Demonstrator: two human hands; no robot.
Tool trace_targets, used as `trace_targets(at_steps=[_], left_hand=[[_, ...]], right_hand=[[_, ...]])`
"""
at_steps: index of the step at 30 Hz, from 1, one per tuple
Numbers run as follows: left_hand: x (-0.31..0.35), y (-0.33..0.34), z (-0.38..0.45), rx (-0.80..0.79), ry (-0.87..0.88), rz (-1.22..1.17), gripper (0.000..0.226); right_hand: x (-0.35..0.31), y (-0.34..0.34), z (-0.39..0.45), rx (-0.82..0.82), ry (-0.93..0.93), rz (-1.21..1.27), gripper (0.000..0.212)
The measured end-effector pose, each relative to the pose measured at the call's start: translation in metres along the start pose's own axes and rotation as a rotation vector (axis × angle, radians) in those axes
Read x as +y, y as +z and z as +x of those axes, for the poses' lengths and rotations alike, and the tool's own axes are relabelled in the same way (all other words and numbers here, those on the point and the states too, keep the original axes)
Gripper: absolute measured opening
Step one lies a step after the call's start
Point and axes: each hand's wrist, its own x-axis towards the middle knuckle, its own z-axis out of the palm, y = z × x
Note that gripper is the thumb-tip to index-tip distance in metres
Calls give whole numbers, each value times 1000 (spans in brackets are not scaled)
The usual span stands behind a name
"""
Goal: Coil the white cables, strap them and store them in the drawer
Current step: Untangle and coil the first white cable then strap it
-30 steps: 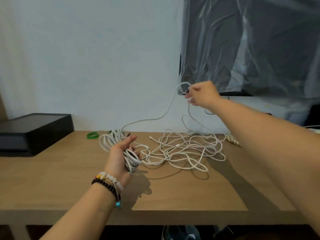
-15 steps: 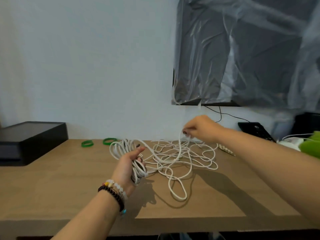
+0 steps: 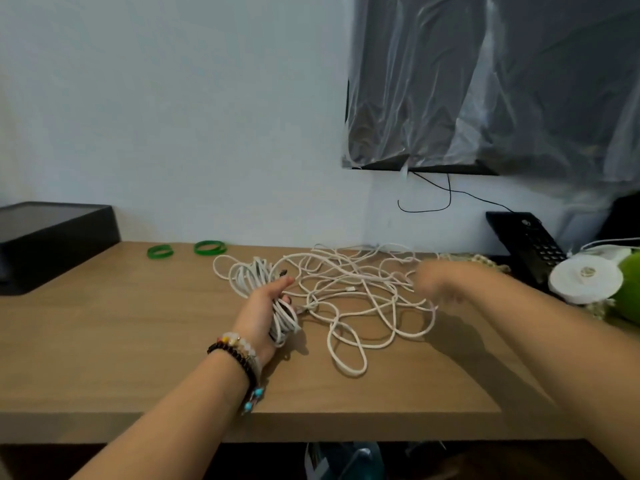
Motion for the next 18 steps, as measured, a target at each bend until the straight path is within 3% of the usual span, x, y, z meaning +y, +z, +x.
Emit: trace_targets(at_steps=[4,6,9,12,14,18], left_hand=[[-4,4,14,-22,42,200,21],[-7,6,25,-1,127,354,30],[-8,10,31,-10,182,481,30],[-6,9,40,-18,153,411,30],[-3,8,48,-10,127,313,30],[5,11,59,8,95,142,24]], right_hand=[[-20,-31,-33,610,21,345,9],[-48,-23,-52,794,-98,464,26],[-87,18,-43,675,-268,464,27],[-88,55,-9,489,-431,846,26],[-78,65,5,499,-486,1045,30],[-62,60,19,575,-555,1144,32]])
